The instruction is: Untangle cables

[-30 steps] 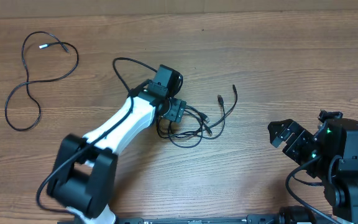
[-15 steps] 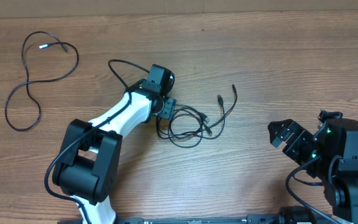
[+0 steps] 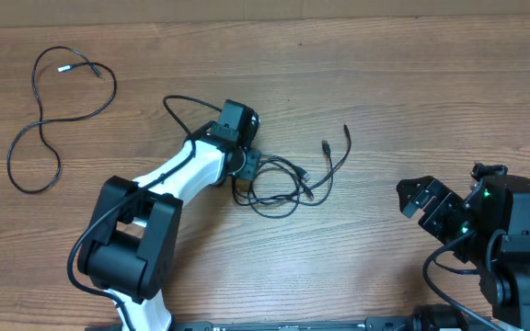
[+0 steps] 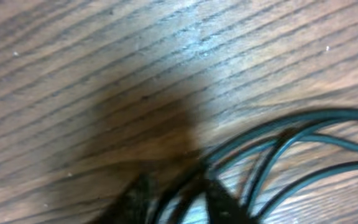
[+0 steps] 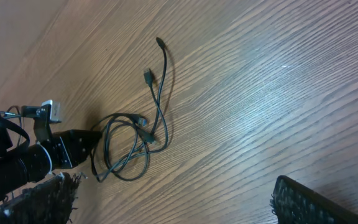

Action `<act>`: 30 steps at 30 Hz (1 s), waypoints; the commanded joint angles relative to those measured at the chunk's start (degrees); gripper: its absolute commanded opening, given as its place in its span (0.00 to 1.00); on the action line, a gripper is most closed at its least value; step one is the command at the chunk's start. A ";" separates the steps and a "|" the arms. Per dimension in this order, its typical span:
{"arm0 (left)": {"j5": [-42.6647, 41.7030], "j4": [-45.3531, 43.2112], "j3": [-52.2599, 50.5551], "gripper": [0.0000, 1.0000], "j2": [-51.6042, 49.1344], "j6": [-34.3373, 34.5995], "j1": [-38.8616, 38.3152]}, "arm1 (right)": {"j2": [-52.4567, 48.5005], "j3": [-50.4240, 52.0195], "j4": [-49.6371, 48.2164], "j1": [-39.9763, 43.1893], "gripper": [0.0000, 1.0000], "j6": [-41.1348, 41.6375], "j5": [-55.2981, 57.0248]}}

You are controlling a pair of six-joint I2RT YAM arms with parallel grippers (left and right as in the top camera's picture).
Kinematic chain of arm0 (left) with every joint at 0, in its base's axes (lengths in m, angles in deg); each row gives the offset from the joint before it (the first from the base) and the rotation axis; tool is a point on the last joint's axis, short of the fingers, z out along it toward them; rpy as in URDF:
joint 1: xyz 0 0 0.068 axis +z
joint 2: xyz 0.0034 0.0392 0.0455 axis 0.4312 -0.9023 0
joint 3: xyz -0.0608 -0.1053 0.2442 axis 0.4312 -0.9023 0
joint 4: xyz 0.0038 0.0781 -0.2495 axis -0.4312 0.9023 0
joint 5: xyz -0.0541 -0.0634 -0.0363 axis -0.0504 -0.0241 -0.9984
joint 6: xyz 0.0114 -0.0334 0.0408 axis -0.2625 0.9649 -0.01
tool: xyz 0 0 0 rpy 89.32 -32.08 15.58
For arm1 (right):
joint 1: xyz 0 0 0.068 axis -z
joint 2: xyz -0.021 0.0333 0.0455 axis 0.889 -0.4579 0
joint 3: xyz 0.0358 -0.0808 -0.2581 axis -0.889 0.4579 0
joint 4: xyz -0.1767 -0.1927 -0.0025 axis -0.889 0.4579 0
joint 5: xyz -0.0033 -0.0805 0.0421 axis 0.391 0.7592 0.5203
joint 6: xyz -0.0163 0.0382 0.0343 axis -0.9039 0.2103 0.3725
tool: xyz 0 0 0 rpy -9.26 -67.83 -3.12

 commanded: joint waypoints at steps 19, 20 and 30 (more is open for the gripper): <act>-4.37 19.19 17.14 0.04 1.38 0.92 0.00 | 0.04 -1.14 -0.48 0.37 1.00 0.17 0.59; -5.33 19.91 18.01 0.05 1.42 0.90 0.00 | 0.04 -1.14 -0.50 0.37 1.00 0.17 0.59; -20.44 26.01 30.67 0.04 3.39 0.87 1.42 | -0.94 5.22 -4.90 0.35 1.00 0.17 -11.06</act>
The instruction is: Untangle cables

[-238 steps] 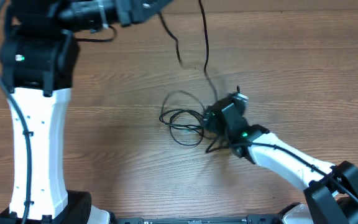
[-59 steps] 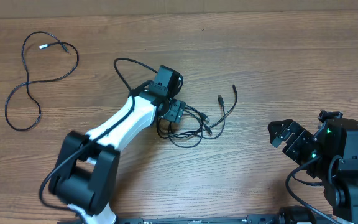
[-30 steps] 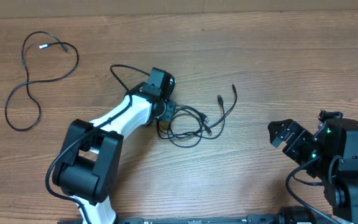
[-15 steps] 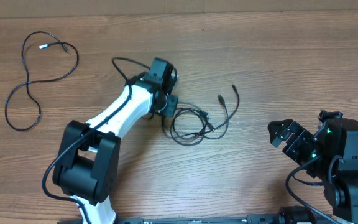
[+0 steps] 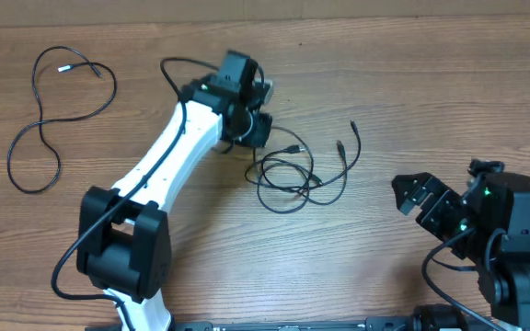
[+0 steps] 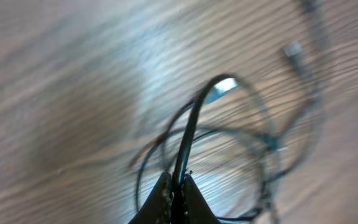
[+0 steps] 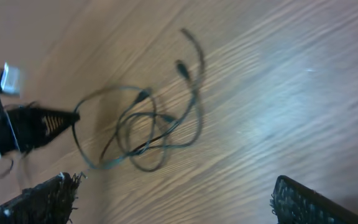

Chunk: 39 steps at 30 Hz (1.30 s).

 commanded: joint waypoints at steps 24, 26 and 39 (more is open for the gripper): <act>-31.23 -18.97 9.92 0.04 18.73 15.87 1.68 | -26.49 17.44 -47.50 -11.28 1.00 8.20 -23.74; -31.26 -20.31 9.94 0.05 19.19 18.27 1.68 | -28.04 17.44 -51.28 -13.11 1.00 11.61 -21.07; -26.99 -30.67 9.92 0.04 19.85 31.36 1.66 | -34.25 17.44 -63.71 -26.40 0.98 43.12 -1.42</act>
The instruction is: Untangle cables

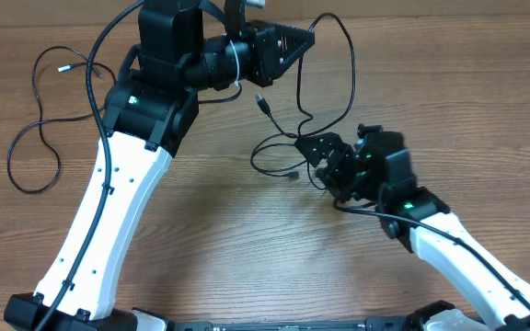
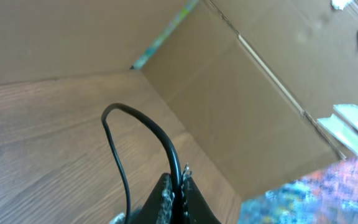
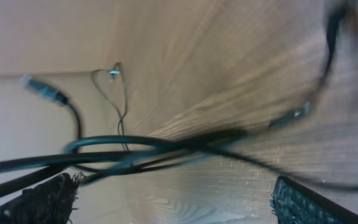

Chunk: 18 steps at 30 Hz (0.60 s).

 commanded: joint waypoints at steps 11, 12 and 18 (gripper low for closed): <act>4.07 -3.67 1.53 0.04 3.43 6.01 2.86 | -10.10 -0.02 12.66 -3.45 0.77 7.74 16.92; 3.98 -3.61 1.51 0.04 3.91 6.05 4.28 | -9.99 -0.04 14.71 -1.68 0.73 6.16 17.03; 5.75 -1.38 1.51 0.04 4.87 8.33 7.15 | -7.87 -0.20 13.70 3.43 0.71 -1.51 2.64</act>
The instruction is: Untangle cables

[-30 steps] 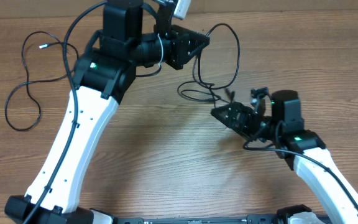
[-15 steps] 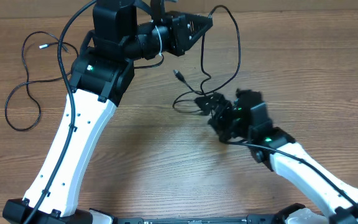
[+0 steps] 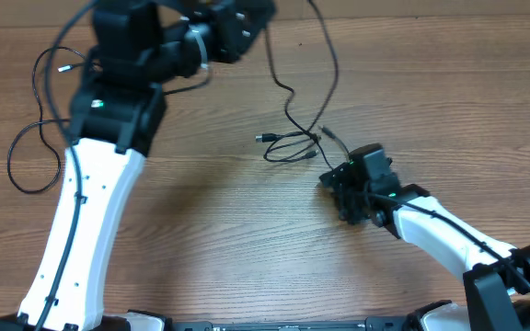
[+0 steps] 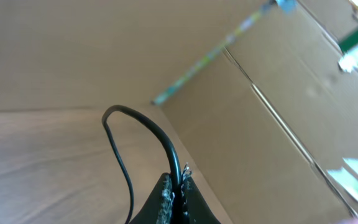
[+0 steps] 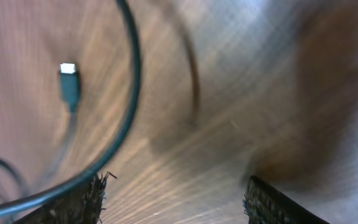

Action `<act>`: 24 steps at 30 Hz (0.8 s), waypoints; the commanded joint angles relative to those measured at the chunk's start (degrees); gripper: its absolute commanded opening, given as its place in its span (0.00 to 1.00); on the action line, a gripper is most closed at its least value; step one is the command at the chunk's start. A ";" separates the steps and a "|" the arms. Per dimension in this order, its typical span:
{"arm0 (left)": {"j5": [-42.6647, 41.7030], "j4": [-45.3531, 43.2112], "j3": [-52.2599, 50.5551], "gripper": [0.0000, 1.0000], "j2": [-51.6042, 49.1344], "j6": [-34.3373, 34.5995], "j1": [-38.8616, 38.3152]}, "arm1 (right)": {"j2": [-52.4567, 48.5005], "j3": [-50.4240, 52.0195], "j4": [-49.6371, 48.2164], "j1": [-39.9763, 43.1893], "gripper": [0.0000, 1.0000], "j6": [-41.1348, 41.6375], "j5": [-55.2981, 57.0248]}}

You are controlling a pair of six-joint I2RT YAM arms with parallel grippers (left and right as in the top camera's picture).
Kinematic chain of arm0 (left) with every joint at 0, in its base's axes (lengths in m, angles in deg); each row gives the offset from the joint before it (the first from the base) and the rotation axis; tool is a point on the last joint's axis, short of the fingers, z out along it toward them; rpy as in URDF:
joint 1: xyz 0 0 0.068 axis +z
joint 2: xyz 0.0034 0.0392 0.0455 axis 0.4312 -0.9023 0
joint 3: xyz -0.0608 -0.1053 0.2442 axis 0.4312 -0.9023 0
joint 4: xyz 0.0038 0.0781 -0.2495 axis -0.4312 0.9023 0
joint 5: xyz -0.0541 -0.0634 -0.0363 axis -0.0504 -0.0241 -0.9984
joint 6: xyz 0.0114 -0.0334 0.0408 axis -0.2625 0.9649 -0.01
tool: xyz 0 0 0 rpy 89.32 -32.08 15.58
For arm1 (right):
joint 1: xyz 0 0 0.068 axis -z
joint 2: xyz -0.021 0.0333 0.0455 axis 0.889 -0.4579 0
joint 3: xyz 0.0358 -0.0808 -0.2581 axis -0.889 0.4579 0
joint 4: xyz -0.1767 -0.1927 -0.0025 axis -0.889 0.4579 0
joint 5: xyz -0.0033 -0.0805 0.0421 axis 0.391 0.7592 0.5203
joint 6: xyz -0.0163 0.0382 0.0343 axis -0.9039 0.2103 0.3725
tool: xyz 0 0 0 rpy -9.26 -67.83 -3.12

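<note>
A black cable [image 3: 291, 103] hangs from my left gripper [image 3: 247, 20], which is raised high at the back and shut on it. In the left wrist view the cable [image 4: 143, 127] loops up out of the shut left gripper [image 4: 176, 182]. Its lower end lies as a small tangle [image 3: 288, 147] on the table. My right gripper [image 3: 340, 195] is low at the table just right of and below the tangle. In the right wrist view the right gripper [image 5: 173, 200] is open, a strand [image 5: 127, 118] passes its left finger [image 5: 73, 200], and a connector [image 5: 69, 84] lies further away.
A second black cable [image 3: 51, 115] lies apart in loose curves at the far left of the wooden table [image 3: 201, 239]. A cardboard wall [image 4: 260, 124] stands behind the table.
My left gripper has moved left and higher with the cable, and less of the tangle lies on the table. The right gripper has come down off the tangle to the table beside it.
My left gripper was first down at the tangle in the table's middle, the right arm parked at the right. It then held a strand and was further back, then high overhead while the right gripper was at the tangle. Now the cable hangs long and the right gripper is beside it.
</note>
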 commanded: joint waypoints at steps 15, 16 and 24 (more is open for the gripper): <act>27.93 17.33 1.42 0.04 1.57 33.88 -5.18 | 6.08 -0.42 -13.73 -2.51 0.83 14.69 -17.49; 28.65 17.57 1.42 0.04 1.57 34.97 -5.46 | 6.08 -0.44 -13.75 -3.52 0.83 14.67 -15.69; 29.07 17.70 1.42 0.05 1.57 38.05 -5.73 | 5.46 -0.42 -13.70 -10.21 0.74 16.81 1.90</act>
